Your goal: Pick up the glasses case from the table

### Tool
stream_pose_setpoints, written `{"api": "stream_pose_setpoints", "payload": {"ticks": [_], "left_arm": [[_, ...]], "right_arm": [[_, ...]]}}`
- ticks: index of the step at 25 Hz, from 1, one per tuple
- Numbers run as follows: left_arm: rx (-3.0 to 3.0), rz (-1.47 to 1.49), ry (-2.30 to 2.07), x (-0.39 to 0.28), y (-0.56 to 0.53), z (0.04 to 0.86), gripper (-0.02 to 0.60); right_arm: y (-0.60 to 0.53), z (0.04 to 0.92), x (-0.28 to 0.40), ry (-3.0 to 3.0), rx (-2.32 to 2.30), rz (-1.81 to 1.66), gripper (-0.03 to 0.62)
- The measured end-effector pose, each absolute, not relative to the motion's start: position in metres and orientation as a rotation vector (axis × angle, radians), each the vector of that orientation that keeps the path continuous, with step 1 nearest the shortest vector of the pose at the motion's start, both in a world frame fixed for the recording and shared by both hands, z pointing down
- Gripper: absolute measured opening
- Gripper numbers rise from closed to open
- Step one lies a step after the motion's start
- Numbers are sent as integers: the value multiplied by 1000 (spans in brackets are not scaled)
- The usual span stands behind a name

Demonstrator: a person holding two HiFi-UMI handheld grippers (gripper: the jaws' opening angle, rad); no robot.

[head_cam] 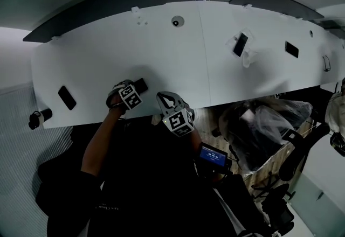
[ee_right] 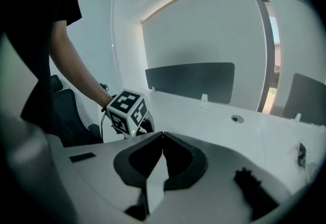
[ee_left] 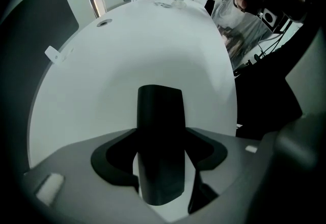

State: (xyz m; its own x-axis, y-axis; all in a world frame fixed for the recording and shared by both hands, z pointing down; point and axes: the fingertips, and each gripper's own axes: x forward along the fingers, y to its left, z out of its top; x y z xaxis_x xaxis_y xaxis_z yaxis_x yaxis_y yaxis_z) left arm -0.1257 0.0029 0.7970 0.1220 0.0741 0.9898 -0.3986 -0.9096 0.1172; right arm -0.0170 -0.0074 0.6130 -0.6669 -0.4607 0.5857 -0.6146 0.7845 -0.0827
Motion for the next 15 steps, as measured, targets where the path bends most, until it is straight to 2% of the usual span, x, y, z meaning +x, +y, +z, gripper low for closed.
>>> {"api": "stream_pose_setpoints", "payload": {"ticks": [15], "left_arm": [[2079, 1670, -366, -135, 5, 786, 291]], "right_arm": [[-9, 601, -36, -2406, 794, 321, 8]]}}
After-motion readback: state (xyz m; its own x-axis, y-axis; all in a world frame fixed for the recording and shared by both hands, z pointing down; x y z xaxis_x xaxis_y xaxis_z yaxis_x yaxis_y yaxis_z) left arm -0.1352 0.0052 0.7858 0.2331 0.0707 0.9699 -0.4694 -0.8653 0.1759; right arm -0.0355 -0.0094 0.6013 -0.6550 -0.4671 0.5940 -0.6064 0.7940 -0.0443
